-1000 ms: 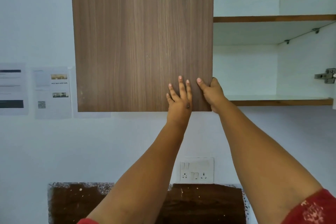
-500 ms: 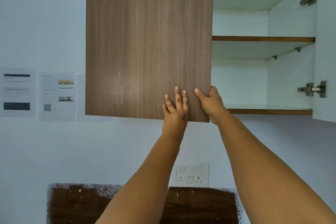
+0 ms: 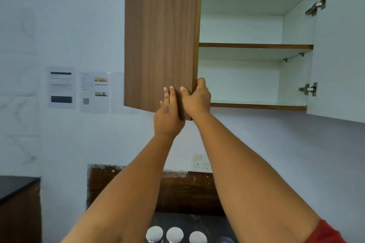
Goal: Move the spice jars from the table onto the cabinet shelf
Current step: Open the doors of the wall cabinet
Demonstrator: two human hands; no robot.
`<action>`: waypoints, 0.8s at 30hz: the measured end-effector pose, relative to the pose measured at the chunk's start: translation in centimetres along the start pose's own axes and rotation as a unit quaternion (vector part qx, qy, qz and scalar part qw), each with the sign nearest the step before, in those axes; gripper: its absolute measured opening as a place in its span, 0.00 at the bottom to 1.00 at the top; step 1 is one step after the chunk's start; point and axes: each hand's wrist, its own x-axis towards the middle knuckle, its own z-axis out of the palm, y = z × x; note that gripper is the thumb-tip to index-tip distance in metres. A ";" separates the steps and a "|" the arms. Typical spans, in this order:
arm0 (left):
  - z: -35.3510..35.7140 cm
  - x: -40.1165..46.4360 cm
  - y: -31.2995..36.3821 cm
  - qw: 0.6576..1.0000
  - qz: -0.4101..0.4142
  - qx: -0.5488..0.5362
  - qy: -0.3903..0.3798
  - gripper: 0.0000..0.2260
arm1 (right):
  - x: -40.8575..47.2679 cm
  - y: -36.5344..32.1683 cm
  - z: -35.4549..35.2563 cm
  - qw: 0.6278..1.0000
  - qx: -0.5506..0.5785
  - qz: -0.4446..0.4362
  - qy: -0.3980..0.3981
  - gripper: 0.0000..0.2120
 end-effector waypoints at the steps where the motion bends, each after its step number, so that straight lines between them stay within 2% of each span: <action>1: -1.7 -1.2 0.1 0.999 0.010 -0.038 0.009 0.42 | -1.2 -1.3 0.4 1.000 0.000 -0.002 0.007 0.14; 3: -3.8 -3.8 0.6 0.995 0.008 -0.097 0.017 0.45 | -2.8 -3.2 1.3 1.000 -0.007 -0.003 0.020 0.14; 6: -6.7 -6.7 0.6 0.987 -0.064 -0.148 0.011 0.43 | -5.0 -5.9 2.6 0.999 -0.028 -0.012 0.025 0.16; 10: -9.6 -7.2 -1.4 0.983 -0.132 -0.123 0.043 0.20 | -7.5 -8.3 4.4 0.996 -0.072 -0.037 0.033 0.17; 12: -11.1 -7.3 -2.3 0.982 -0.134 -0.120 0.049 0.14 | -8.6 -9.5 5.1 0.994 -0.095 -0.041 0.042 0.17; 16: -13.3 -6.9 -4.6 0.987 -0.108 -0.112 0.038 0.10 | -10.3 -11.7 6.5 0.990 -0.119 -0.046 0.055 0.16; 20: -15.6 -7.1 -8.3 0.989 -0.107 -0.101 0.026 0.12 | -12.6 -13.9 9.1 0.980 -0.165 -0.097 0.058 0.14; 22: -17.0 -7.5 -10.7 0.990 -0.115 -0.077 0.032 0.11 | -13.8 -15.2 10.9 0.973 -0.186 -0.131 0.038 0.14; 24: -18.3 -7.9 -13.0 0.993 -0.113 -0.007 0.025 0.08 | -15.0 -16.4 12.2 0.972 -0.180 -0.152 -0.008 0.17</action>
